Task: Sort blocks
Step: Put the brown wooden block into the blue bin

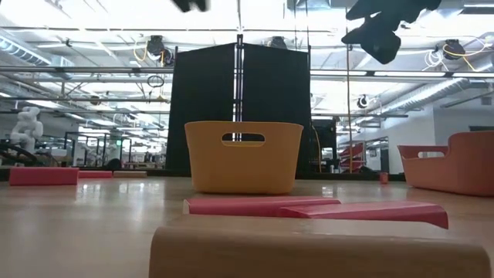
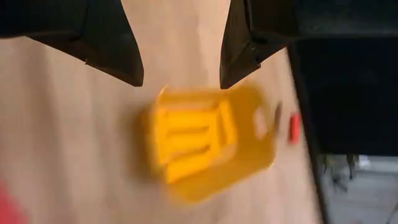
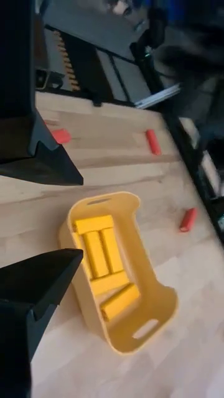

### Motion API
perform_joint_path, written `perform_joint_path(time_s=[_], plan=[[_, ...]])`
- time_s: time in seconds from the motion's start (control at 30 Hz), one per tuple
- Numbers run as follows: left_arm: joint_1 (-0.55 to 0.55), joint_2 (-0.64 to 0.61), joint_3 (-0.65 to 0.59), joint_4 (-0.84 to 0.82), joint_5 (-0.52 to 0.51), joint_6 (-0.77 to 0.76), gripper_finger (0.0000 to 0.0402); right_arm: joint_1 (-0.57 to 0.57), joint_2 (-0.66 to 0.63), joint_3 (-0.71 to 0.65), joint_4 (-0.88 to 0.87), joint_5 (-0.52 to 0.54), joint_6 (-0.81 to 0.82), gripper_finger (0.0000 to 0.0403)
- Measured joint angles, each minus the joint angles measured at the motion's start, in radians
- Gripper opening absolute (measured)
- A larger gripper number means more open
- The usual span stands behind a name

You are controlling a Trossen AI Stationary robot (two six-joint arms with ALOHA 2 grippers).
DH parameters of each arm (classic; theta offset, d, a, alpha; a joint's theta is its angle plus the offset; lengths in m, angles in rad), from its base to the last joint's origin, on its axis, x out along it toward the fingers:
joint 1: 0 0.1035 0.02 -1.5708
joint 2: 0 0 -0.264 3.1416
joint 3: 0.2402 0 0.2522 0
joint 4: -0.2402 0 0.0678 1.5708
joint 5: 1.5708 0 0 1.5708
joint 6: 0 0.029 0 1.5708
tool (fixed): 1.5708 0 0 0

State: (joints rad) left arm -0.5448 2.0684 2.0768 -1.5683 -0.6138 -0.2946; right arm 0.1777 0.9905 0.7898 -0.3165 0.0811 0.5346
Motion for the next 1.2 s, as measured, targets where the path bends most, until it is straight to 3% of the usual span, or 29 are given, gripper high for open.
perform_joint_path(time_s=[0.13,0.27,0.37,0.47,0.6,0.77,0.97,1.2], plan=[[0.076,-0.256,-0.314,0.031,-0.019,-0.090,0.0209,0.035,0.041,0.000,0.018,0.002,-0.001,0.0169],[0.232,-0.527,-0.605,0.098,-0.004,-0.129,0.0209,0.056,0.104,0.000,0.038,0.001,-0.020,0.0169],[0.415,-0.676,-0.796,0.242,0.104,-0.024,0.0209,0.060,0.158,0.000,0.075,0.001,-0.051,0.0169],[0.625,-0.747,-0.938,0.340,0.249,0.140,0.0209,0.060,0.208,0.000,0.089,0.001,-0.069,0.0169],[0.863,-0.729,-1.043,0.395,0.298,0.368,0.0210,0.060,0.270,0.000,0.112,0.001,-0.076,0.0169],[1.058,-0.677,-1.072,0.508,0.306,0.636,0.0210,0.060,0.324,0.000,0.117,-0.001,-0.076,0.0169],[1.207,-0.607,-1.071,0.645,0.326,0.858,0.0210,0.060,0.342,0.000,0.139,0.000,-0.076,0.0169],[1.306,-0.476,-1.071,0.753,0.333,1.028,0.0209,0.060,0.344,0.000,0.187,0.005,-0.139,0.0169]])
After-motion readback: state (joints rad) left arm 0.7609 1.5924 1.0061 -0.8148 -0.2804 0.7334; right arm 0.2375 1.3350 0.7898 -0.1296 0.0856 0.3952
